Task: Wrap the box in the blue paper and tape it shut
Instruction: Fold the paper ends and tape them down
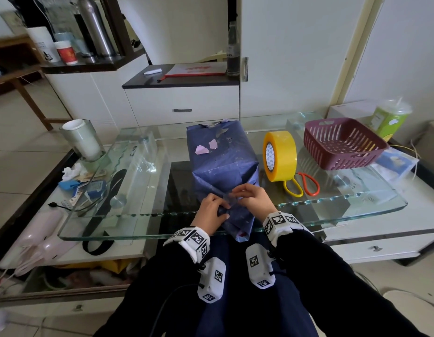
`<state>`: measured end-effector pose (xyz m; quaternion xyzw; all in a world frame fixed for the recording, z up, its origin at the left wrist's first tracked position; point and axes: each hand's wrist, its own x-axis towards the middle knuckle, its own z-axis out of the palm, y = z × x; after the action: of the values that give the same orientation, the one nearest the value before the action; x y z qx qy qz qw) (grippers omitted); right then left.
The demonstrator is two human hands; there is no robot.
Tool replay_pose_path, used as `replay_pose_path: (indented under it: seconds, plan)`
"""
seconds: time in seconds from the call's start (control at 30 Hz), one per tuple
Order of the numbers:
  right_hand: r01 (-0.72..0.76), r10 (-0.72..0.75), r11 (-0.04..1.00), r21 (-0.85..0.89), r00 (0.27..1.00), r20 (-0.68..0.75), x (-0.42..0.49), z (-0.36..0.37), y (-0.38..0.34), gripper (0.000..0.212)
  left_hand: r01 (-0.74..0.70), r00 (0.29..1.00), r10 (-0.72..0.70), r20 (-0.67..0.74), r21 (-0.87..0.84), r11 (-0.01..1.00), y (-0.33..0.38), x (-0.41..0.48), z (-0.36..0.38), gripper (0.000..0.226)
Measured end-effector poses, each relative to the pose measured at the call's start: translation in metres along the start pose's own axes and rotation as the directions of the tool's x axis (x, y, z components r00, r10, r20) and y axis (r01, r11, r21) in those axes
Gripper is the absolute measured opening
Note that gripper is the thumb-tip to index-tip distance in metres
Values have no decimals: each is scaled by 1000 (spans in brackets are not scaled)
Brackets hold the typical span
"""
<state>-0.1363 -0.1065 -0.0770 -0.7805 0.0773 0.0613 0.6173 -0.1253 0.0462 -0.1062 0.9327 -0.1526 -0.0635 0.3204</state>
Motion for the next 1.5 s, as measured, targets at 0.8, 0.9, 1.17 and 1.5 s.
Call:
replay_pose_path:
  seconds: [0.8,0.9,1.17,1.5]
  plan:
    - [181,-234,868,-462,971,-58,4,-29,-57,46,-154,981,144,-130,-68,986,52,43,-46,50]
    - [198,-257,823,-533,966,-38,1,-33,-62,49,-140,986,138,-96,-19,990,59,45,-50,42]
    - [199,-305,669,-716,952,-21,0,-56,-89,41,-165,982,171,-81,82,983,86,63,-64,33]
    - [165,-376,540,-826,925,-61,9,-106,-94,45,-286,957,291,-13,140,948,147,105,-61,30]
